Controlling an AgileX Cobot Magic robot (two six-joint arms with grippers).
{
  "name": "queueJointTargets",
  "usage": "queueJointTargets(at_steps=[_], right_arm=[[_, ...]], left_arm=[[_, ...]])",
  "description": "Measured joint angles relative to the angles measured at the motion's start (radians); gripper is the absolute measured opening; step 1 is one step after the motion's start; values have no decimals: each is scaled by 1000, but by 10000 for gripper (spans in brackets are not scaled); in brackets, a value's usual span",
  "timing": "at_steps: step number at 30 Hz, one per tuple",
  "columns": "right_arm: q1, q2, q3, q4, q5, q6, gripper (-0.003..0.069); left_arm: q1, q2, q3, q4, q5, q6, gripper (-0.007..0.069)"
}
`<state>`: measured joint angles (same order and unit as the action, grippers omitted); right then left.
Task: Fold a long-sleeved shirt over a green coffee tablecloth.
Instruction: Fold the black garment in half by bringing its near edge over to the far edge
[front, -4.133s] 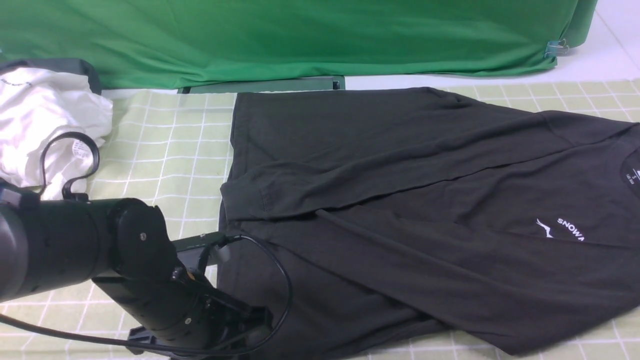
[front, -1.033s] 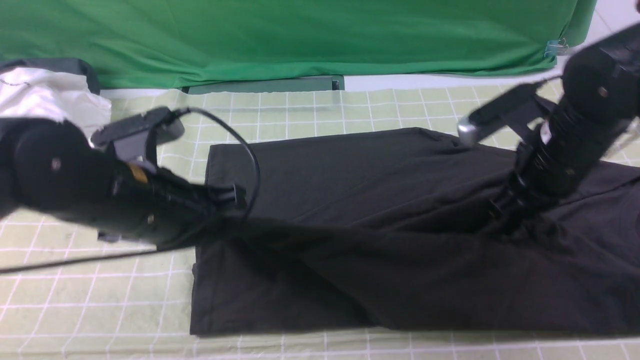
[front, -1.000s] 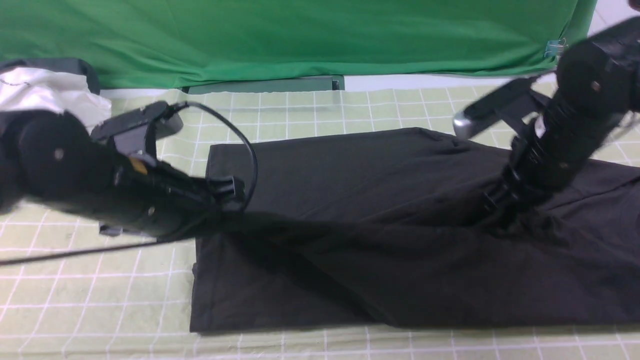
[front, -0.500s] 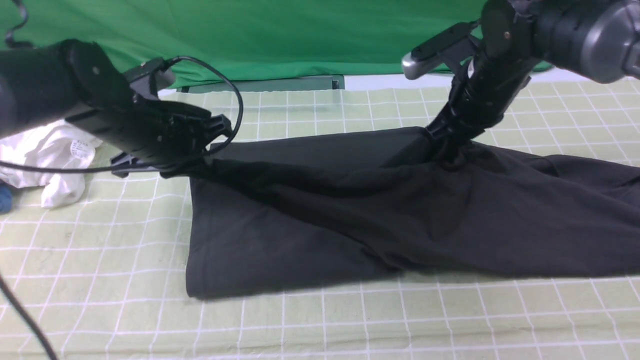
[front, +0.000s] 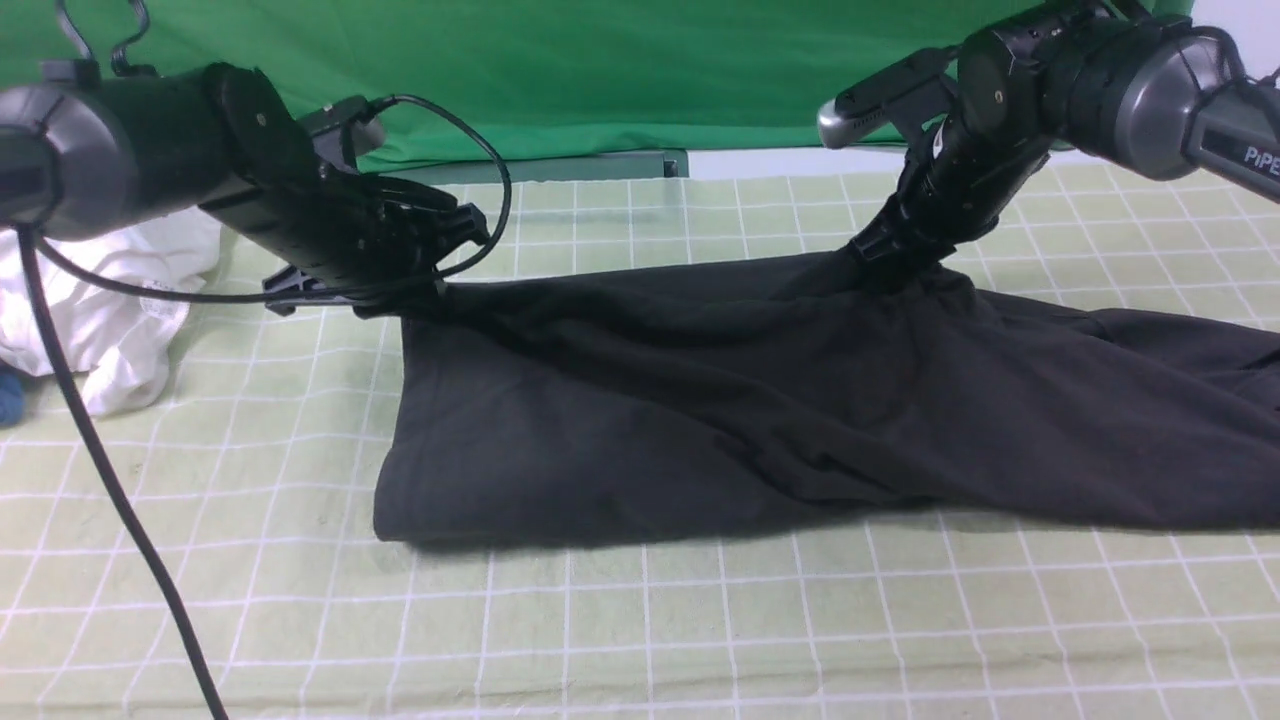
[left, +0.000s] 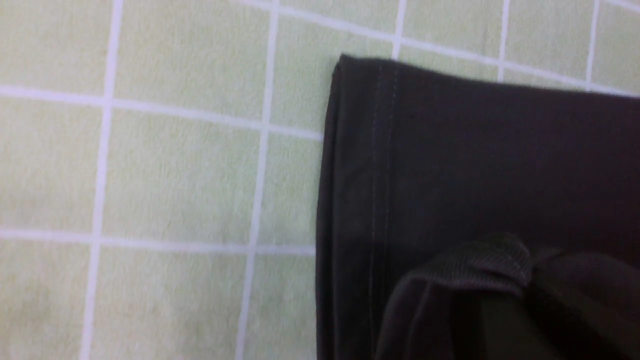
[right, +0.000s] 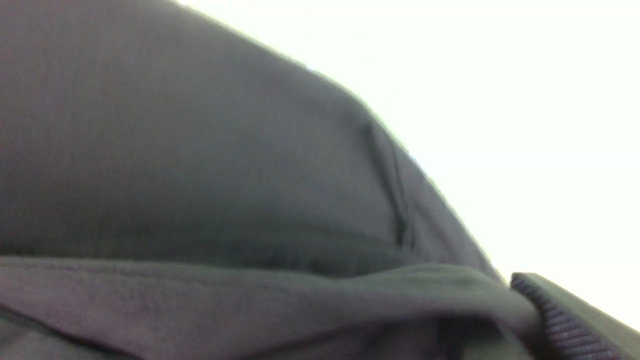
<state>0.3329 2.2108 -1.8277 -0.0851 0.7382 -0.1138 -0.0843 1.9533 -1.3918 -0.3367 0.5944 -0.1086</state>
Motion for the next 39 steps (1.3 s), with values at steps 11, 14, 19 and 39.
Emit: queueJointTargets(at_steps=[11, 14, 19, 39], right_arm=[[0, -11, -67, -52, 102, 8, 286], [-1, -27, -111, -20, 233, 14, 286], [-2, -19, -125, 78, 309, 10, 289], [-2, 90, -187, 94, 299, -24, 6]], left_arm=[[28, 5, -87, 14, 28, -41, 26], [30, 5, -99, 14, 50, -38, 26], [30, 5, -100, 14, 59, -34, 26], [32, 5, -105, 15, 64, -9, 26]])
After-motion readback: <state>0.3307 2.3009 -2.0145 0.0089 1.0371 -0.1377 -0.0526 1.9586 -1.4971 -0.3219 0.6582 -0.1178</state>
